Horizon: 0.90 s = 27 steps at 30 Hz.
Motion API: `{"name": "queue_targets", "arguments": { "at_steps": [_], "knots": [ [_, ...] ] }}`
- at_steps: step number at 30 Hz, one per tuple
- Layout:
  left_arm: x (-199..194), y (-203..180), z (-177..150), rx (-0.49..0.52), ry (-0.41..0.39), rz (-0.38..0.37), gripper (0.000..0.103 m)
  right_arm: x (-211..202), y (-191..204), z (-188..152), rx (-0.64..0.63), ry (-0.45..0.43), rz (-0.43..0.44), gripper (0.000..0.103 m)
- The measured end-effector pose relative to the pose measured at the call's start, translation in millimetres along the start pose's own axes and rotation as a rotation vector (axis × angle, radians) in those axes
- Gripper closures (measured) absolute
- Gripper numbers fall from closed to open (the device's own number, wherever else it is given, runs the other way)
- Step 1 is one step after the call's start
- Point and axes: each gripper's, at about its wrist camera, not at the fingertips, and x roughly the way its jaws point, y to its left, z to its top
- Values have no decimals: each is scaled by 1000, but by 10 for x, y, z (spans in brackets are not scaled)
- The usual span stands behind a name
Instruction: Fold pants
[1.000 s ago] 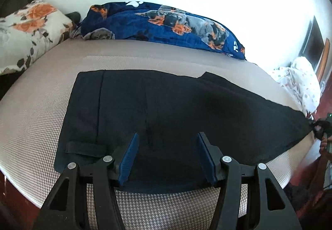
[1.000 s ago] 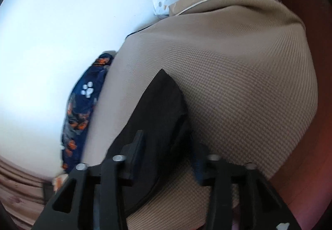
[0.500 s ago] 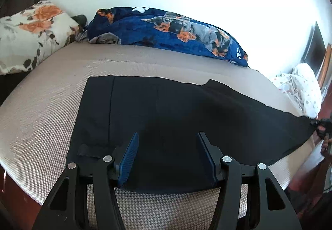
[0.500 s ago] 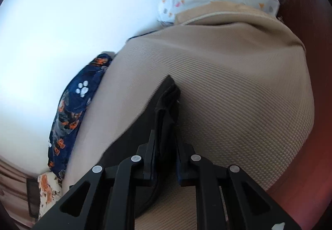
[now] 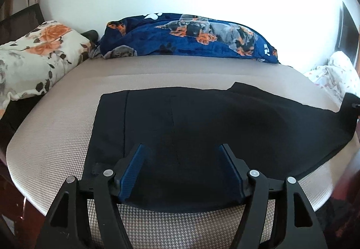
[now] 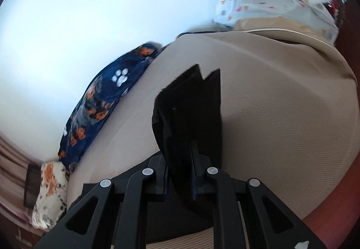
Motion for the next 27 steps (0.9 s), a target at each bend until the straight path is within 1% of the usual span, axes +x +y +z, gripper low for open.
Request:
{"name": "queue_targets", "arguments": {
  "at_steps": [7,15,21,27],
  "knots": [
    [66,20,-16,-4,22,31,33,146,388,-158,-64,55,51,89],
    [96,24,-22,-3,30,53,31,417,840,-469,-144,154,100,89],
    [96,14,-31,-5,29,65,28,591,1076,-690,-182,221,133,89],
    [83,49,-53,-17,26,66,26,691,1256,-833,-213,264,155,89]
  ]
}}
